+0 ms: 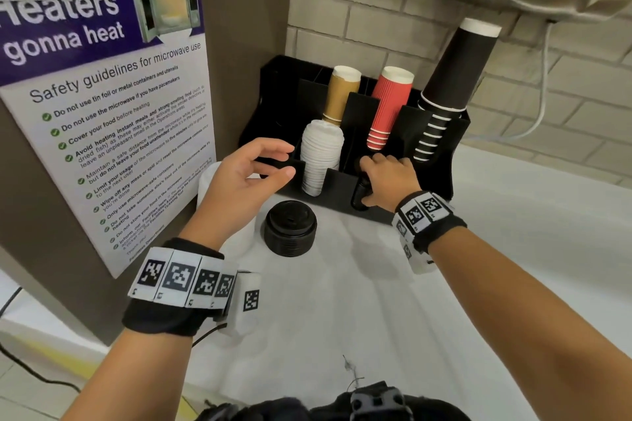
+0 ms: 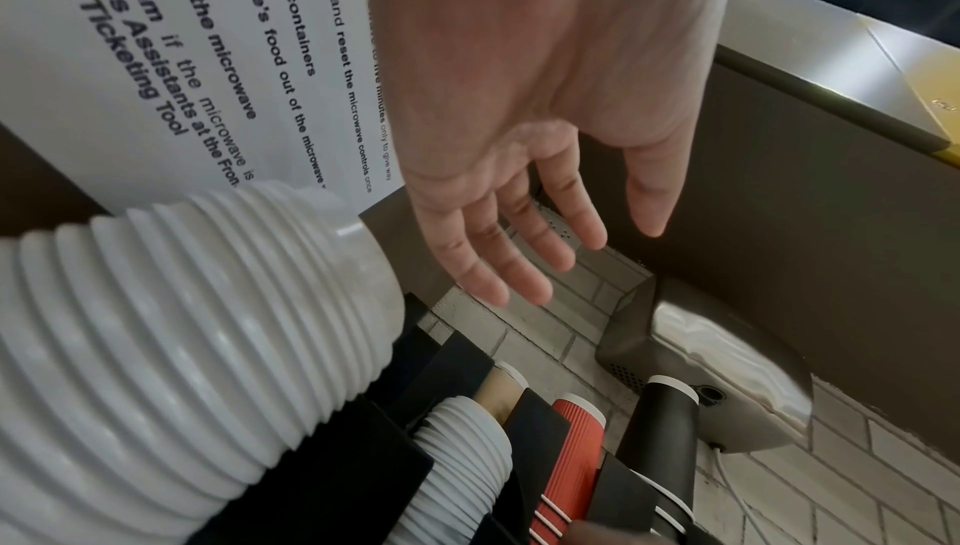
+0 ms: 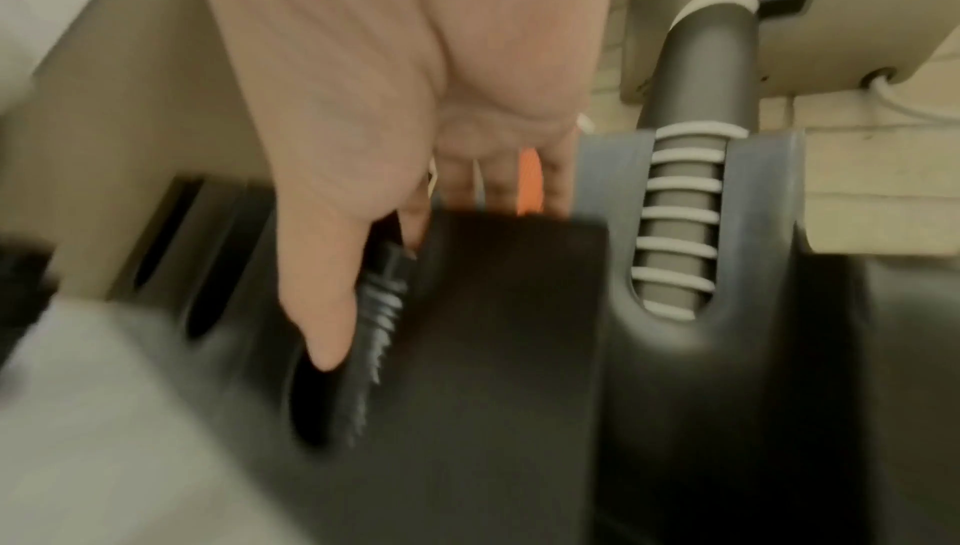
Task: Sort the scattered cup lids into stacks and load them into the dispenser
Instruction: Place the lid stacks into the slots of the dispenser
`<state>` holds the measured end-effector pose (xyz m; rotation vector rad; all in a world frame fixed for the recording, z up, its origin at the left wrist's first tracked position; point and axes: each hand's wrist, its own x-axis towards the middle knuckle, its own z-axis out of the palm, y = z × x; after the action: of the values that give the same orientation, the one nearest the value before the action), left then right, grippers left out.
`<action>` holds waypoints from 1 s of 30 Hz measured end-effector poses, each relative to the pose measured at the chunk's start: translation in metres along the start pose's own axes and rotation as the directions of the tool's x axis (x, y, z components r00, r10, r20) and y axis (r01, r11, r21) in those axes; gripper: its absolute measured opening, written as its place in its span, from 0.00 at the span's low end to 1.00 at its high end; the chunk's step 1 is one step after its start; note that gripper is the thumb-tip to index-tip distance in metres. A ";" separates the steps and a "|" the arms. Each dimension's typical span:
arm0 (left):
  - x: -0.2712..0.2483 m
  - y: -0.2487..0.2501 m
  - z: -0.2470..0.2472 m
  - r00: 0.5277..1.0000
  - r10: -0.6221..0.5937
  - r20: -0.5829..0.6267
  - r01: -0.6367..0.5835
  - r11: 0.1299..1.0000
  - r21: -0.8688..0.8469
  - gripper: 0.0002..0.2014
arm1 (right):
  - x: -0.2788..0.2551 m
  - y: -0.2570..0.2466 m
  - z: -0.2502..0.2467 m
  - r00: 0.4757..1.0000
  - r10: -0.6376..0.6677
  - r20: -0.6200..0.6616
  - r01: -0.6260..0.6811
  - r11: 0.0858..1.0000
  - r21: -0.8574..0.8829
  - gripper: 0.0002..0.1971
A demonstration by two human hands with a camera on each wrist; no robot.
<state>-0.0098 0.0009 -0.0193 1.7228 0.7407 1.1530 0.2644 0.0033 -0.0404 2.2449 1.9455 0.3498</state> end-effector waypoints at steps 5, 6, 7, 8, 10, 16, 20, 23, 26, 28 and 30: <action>0.002 0.002 0.001 1.000 -0.001 -0.002 0.001 1.000 0.005 0.13 | -0.001 -0.030 -0.033 0.958 -0.126 -0.258 0.237 0.854 0.464 0.19; 0.002 0.003 0.002 1.000 -0.001 -0.002 0.001 1.000 0.002 0.13 | -0.002 -0.042 -0.037 0.954 -0.222 -0.202 0.297 0.789 0.538 0.20; 0.001 0.003 0.002 1.000 0.002 -0.001 -0.002 1.000 -0.003 0.13 | -0.002 -0.055 -0.038 0.939 -0.328 -0.098 0.321 0.745 0.585 0.24; 0.001 0.003 0.002 1.000 0.006 0.002 -0.006 1.000 -0.007 0.13 | -0.003 -0.067 -0.037 0.911 -0.412 0.032 0.311 0.736 0.602 0.31; 0.000 0.004 0.001 1.000 0.013 0.011 -0.013 1.000 -0.010 0.13 | -0.001 -0.087 -0.028 0.853 -0.454 0.258 0.252 0.791 0.558 0.44; -0.008 0.000 -0.005 1.000 -0.017 -0.006 0.017 1.000 0.009 0.12 | 0.002 -0.110 -0.002 0.859 -0.391 0.330 0.220 0.864 0.452 0.49; -0.009 -0.001 -0.008 1.000 -0.023 -0.007 0.023 1.000 0.004 0.12 | 0.003 -0.110 0.002 0.879 -0.385 0.281 0.213 0.845 0.490 0.45; -0.010 0.000 -0.007 1.000 -0.003 -0.017 0.002 1.000 -0.020 0.13 | 0.000 -0.095 -0.009 0.915 -0.365 0.175 0.168 0.736 0.656 0.41; -0.009 -0.003 -0.001 1.000 -0.011 -0.012 0.010 0.999 -0.034 0.21 | -0.014 -0.074 -0.025 0.963 -0.270 0.017 0.116 0.468 0.876 0.36; -0.010 -0.005 0.005 0.998 -0.035 0.057 0.037 0.999 -0.032 0.33 | -0.031 -0.067 -0.036 0.971 -0.235 -0.050 0.097 0.192 0.977 0.33; -0.010 -0.005 0.012 0.986 -0.047 0.163 0.059 0.995 -0.074 0.42 | -0.050 -0.065 -0.044 0.970 -0.213 -0.121 0.112 -0.052 0.992 0.33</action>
<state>-0.0027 -0.0101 -0.0296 1.6977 0.6301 0.9808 0.1837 -0.0385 -0.0191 2.2557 2.7984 -1.9076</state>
